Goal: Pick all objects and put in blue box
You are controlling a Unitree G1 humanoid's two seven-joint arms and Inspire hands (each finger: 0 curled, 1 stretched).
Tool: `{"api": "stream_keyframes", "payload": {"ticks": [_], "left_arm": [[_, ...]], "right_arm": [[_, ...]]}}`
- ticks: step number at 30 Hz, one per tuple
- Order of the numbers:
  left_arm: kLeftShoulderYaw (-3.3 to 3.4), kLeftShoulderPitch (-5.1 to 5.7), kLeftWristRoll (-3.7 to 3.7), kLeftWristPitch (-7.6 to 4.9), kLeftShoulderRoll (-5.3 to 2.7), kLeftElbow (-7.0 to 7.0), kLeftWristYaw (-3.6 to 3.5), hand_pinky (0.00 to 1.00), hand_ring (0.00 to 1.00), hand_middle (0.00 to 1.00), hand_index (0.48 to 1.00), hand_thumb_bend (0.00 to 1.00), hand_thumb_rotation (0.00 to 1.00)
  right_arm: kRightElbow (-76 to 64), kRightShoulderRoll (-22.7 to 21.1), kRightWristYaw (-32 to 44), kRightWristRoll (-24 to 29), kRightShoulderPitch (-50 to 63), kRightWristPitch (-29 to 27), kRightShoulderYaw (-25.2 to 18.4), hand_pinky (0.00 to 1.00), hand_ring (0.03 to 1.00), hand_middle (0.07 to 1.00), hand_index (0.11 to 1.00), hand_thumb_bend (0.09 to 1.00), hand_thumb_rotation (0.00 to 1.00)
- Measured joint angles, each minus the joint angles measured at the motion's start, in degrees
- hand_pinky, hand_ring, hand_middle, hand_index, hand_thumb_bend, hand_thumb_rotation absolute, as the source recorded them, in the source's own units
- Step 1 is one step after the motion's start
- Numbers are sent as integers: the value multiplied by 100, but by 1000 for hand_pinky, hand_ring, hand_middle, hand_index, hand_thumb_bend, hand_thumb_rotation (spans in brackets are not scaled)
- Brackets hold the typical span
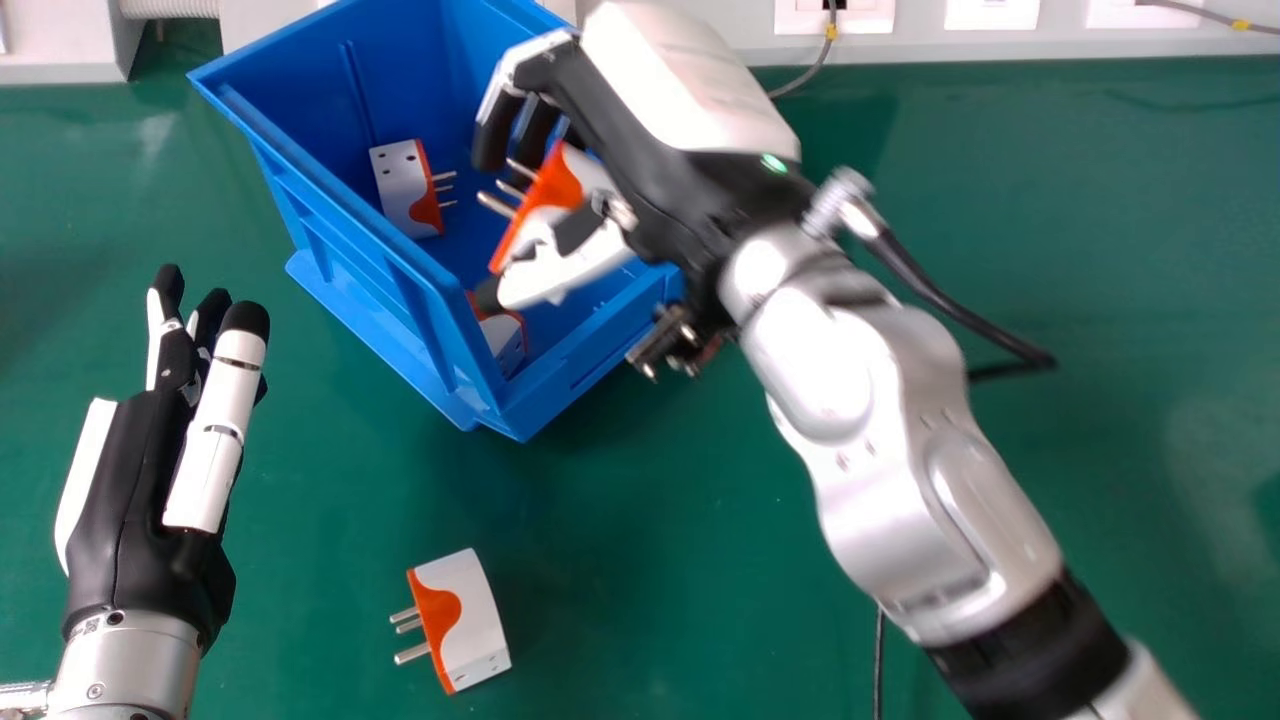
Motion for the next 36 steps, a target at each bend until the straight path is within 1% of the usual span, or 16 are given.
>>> {"api": "stream_keyframes", "payload": {"ticks": [4,12,13,15,17,20,21,25,27,28,30,31,32,34,35,36], "left_arm": [[-16,33,2,-15,-14,-19,0,964,1000,1000,1000,406,817],[-43,114,6,-47,-30,-32,-2,964,1000,1000,1000,412,817],[-43,120,7,-48,-30,-31,0,964,1000,1000,1000,414,817],[-43,133,9,-48,-33,-33,6,963,1000,1000,1000,416,817],[-49,143,9,-48,-44,-49,10,963,1000,1000,1000,416,817],[-53,190,9,-48,-59,-96,23,961,1000,1000,1000,417,818],[-54,199,9,-48,-60,-105,26,960,1000,1000,1000,418,818],[-51,224,4,-48,-61,-110,29,957,1000,1000,1000,420,818],[-51,232,0,-47,-61,-111,29,957,1000,1000,1000,420,818],[-51,233,-1,-47,-61,-113,29,956,1000,1000,1000,422,818],[-52,233,-1,-47,-62,-119,32,956,1000,1000,1000,422,818],[-52,234,-1,-46,-62,-122,34,957,1000,1000,1000,423,818],[-53,235,-1,-46,-63,-129,35,957,1000,1000,1000,423,818],[-52,243,-1,-46,-63,-150,43,958,1000,1000,1000,424,818],[-52,246,-1,-46,-63,-157,46,958,1000,1000,1000,423,818],[-53,247,-1,-46,-63,-161,48,958,1000,1000,1000,423,818]], "right_arm": [[1305,146,-348,56,-878,-299,36,118,180,449,497,514,0],[3400,283,-944,166,-2051,-864,223,132,189,442,500,515,0],[3551,283,-1000,165,-2153,-906,254,155,224,442,509,513,0],[3813,285,-1142,161,-2325,-1029,318,160,248,441,514,511,0],[4101,308,-1284,147,-2504,-1133,397,160,248,441,514,511,0],[4566,363,-1463,124,-2785,-1283,525,152,266,439,515,510,0],[4708,380,-1519,123,-2863,-1338,546,136,295,450,510,511,0],[5329,437,-1747,120,-3139,-1540,651,105,339,468,503,512,0],[5634,459,-1853,112,-3244,-1625,708,105,339,468,503,512,0],[5740,469,-1889,108,-3279,-1638,728,93,288,469,501,514,0],[5961,500,-1978,83,-3345,-1682,762,93,288,469,501,514,0],[6073,517,-2016,52,-3384,-1695,794,82,245,469,497,516,0],[6163,527,-2058,32,-3412,-1703,826,82,245,469,497,516,0],[6313,533,-2139,-41,-3445,-1710,922,102,231,469,493,518,0],[6369,533,-2167,-67,-3447,-1708,967,194,290,481,481,518,0],[6431,536,-2199,-80,-3448,-1704,1003,194,290,481,481,518,0]]}}
